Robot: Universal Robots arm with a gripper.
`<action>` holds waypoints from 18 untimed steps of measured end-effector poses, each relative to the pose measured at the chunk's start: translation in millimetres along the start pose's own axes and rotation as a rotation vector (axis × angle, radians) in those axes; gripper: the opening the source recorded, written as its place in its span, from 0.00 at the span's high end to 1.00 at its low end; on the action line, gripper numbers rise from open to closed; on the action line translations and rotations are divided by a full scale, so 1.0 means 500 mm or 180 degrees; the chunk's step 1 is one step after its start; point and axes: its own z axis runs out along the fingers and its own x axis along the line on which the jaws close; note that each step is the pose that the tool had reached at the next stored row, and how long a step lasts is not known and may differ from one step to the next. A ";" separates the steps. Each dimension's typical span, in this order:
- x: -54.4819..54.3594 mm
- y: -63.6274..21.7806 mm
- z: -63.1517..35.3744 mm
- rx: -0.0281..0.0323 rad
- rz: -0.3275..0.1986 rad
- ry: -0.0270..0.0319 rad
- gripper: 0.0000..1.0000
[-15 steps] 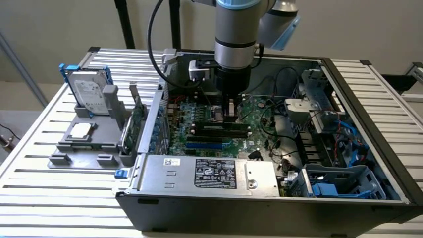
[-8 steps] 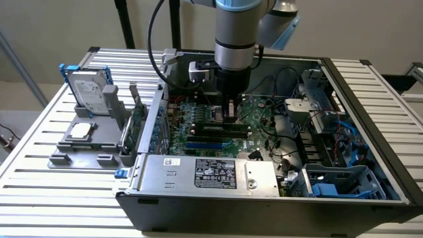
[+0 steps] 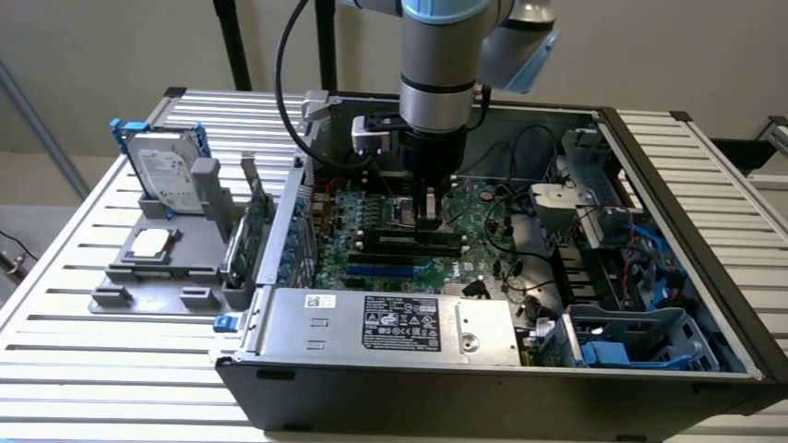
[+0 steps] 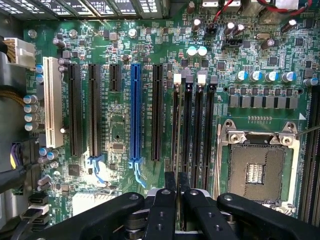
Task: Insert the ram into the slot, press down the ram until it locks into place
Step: 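Insert the ram into the slot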
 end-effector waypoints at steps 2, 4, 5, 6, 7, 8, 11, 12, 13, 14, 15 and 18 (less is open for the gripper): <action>0.000 0.000 0.000 0.0000 0.0000 0.0000 0.87; 0.000 0.000 0.000 0.0000 0.0000 0.0000 0.87; 0.000 -0.001 0.000 0.0000 0.0000 0.0000 0.87; 0.000 -0.001 0.000 0.0000 0.0000 0.0000 0.87; 0.000 -0.002 0.000 0.0000 0.0000 0.0000 0.87; 0.000 -0.002 0.000 0.0000 0.0000 0.0000 0.87; 0.001 -0.002 0.001 0.0000 0.0000 -0.0001 0.87; 0.001 -0.002 0.001 0.0000 0.0000 0.0000 0.87; 0.001 -0.002 0.001 0.0000 0.0000 0.0002 0.87; 0.002 -0.002 0.001 0.0000 -0.0001 0.0003 0.87; 0.002 -0.002 0.001 0.0000 -0.0001 0.0004 0.87; 0.002 -0.002 0.002 0.0000 -0.0004 0.0006 0.87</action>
